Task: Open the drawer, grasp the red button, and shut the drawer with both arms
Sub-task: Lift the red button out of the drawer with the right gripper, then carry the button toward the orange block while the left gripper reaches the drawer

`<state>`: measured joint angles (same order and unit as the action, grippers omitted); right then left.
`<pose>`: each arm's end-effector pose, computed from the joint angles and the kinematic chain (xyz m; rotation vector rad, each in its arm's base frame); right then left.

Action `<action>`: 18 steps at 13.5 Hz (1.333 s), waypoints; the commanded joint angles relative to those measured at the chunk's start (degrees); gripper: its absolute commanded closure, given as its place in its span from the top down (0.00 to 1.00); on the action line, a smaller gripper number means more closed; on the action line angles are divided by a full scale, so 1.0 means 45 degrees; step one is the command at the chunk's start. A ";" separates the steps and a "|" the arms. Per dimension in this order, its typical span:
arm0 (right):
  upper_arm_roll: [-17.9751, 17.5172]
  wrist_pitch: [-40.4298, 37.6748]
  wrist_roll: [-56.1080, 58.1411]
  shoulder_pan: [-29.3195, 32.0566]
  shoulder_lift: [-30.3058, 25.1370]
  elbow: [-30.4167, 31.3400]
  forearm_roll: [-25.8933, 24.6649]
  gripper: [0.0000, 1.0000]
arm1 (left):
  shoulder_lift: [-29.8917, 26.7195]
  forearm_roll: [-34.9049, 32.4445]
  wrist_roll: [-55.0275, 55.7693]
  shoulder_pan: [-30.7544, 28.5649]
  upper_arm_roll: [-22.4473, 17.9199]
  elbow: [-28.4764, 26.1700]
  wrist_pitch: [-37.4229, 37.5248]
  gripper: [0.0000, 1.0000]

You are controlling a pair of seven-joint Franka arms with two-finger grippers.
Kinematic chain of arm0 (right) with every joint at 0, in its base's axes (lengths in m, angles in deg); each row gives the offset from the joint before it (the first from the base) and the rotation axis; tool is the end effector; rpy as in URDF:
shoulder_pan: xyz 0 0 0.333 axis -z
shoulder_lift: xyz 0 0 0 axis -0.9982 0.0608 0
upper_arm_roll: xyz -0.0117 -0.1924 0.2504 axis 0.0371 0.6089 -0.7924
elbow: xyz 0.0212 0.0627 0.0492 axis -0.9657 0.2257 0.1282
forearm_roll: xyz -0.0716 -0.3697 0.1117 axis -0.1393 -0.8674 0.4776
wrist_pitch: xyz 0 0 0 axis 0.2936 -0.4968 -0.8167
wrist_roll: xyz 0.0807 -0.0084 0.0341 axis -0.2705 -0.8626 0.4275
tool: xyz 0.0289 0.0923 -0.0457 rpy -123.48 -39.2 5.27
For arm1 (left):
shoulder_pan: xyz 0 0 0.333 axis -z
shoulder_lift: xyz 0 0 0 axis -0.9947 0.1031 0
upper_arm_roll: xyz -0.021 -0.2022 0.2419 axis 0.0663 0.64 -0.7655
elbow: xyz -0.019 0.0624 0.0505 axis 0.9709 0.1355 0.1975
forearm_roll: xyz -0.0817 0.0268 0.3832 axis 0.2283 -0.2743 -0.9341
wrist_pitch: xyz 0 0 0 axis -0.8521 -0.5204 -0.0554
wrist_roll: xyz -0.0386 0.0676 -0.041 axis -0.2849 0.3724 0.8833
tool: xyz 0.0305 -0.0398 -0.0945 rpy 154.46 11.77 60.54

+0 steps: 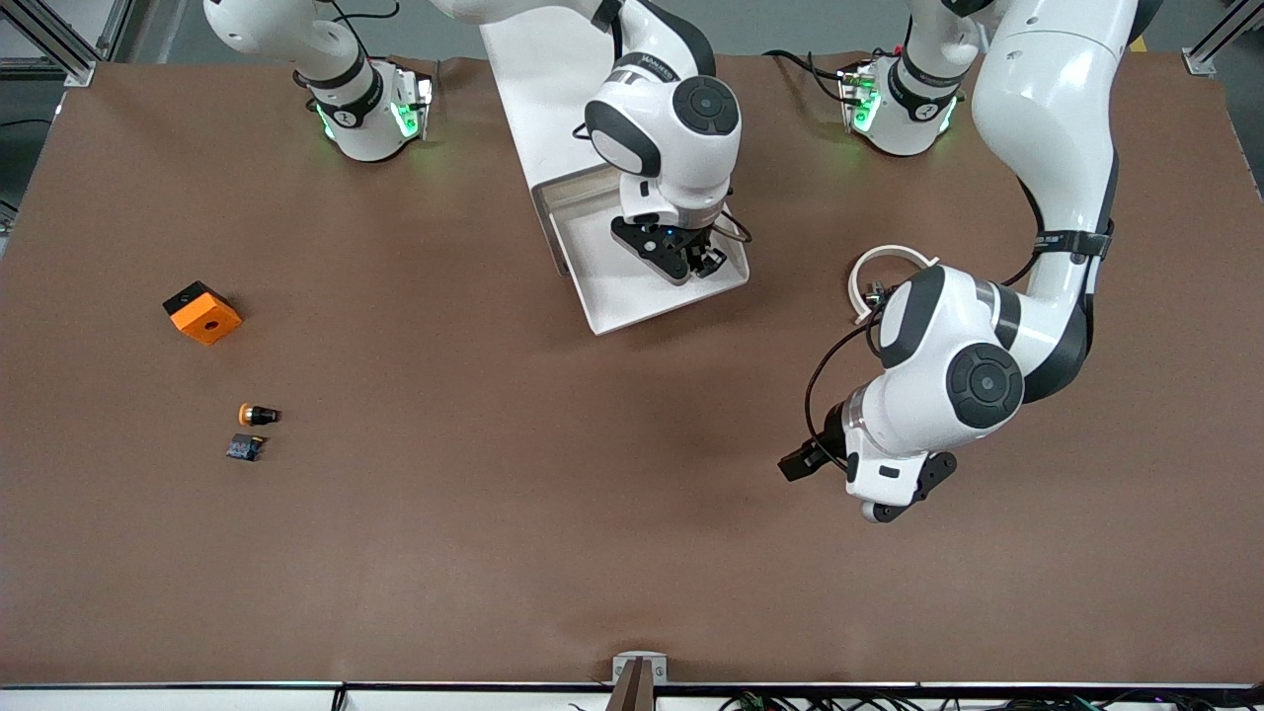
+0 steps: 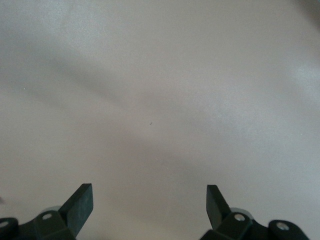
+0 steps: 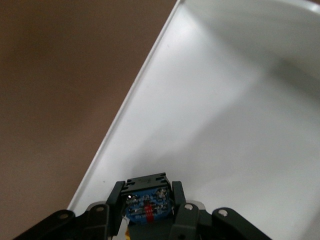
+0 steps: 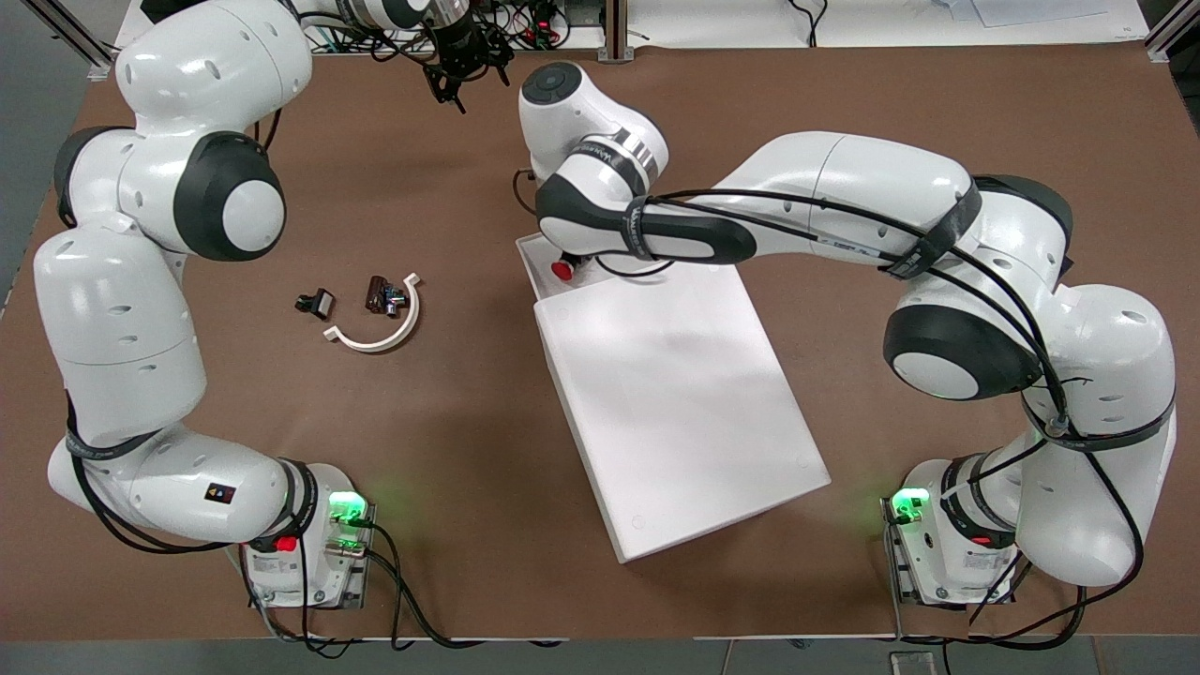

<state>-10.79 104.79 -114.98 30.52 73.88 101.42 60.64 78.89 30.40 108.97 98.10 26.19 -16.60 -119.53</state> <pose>0.4163 0.5943 0.3538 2.9286 -1.1058 0.0009 0.6906 -0.2627 0.3602 2.8564 0.8525 -0.1435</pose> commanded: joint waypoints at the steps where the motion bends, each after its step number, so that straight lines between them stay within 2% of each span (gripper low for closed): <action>1: -0.0123 -0.0291 0.1369 0.1034 -0.0757 -0.0295 0.0941 0.00 | -0.0078 -0.0240 -0.0148 0.0069 -0.0072 -0.0146 -0.0174 1.00; 3: -0.0103 -0.1029 0.3107 0.2048 -0.1324 -0.0295 0.1511 0.00 | -0.0039 -0.0240 -0.0148 0.0069 -0.0072 -0.0146 -0.0174 1.00; 7: -0.0084 -0.1813 0.7400 0.4449 -0.1912 -0.0101 0.1650 0.00 | 0.0273 -0.0259 -0.0167 0.0204 -0.0072 -0.0146 -0.0369 1.00; 12: -0.0006 -0.1504 1.2284 0.7301 -0.1952 0.1283 0.1611 0.00 | 0.0313 -0.0688 -0.0148 0.1043 -0.0092 -0.0691 -0.0330 1.00; 13: -0.0005 -0.1038 1.3493 0.7965 -0.2049 0.1847 0.1591 0.00 | 0.0274 -0.0689 -0.0071 0.1181 -0.0092 -0.0808 -0.0291 1.00; 16: 0.0053 0.1907 1.5979 0.9335 -0.2362 0.4463 0.1397 0.00 | 0.0215 -0.0709 0.0086 0.1844 -0.0092 -0.1102 -0.0135 1.00; 18: 0.0034 0.3471 1.7366 1.0329 -0.2284 0.5462 0.1046 0.00 | 0.0215 -0.0709 0.0494 0.2351 -0.0092 -0.1239 0.0001 1.00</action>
<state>-9.52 114.65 -41.92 73.41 66.29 119.07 66.42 81.05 28.46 109.29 106.45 26.24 -20.48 -120.04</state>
